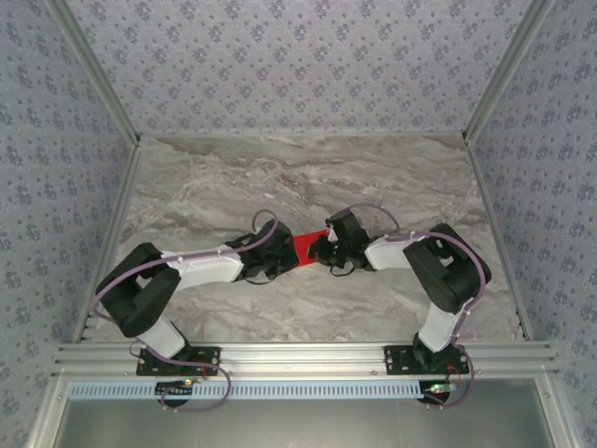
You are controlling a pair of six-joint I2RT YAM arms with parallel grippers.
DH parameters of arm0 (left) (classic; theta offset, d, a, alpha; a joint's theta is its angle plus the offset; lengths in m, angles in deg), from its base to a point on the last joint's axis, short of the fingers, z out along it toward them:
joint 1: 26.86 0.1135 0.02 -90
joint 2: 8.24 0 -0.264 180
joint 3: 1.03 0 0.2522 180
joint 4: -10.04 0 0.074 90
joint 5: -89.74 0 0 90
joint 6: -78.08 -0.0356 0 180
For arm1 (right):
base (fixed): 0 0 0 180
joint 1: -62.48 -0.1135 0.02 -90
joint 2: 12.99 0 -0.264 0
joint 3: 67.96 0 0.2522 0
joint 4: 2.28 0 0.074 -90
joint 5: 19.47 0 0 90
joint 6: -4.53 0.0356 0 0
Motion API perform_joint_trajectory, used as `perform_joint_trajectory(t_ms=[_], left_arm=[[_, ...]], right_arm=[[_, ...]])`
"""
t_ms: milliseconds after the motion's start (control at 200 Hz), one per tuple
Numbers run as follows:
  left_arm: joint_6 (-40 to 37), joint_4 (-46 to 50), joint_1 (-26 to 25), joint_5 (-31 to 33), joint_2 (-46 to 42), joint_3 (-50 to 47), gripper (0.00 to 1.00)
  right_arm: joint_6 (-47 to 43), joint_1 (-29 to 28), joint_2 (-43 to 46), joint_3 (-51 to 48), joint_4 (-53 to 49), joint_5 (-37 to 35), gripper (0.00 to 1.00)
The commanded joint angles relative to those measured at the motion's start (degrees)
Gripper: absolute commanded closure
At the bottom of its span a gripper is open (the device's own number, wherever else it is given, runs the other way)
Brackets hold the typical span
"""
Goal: Fold a paper plane with a square sheet of paper (pick it up from the middle)
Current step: First fold in half a square sheet of paper at the center of the table.
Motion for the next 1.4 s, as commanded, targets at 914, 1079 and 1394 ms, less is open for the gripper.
perform_joint_trajectory(t_ms=[914,1079,1394], left_arm=[[23.5,4.2,-2.4,23.0,-9.1,-17.9,1.0],[21.8,6.7,-1.5,23.1,-12.7,-18.3,1.0],[0.8,19.6,9.3,17.0,-20.3,-8.7,0.81]], right_arm=[[-0.8,2.4,-1.7,-3.9,-3.0,-2.5,1.0],[-2.1,2.8,-1.3,-2.9,-4.1,-2.2,1.0],[-13.8,-2.6,1.7,11.1,-20.6,-8.9,1.0]])
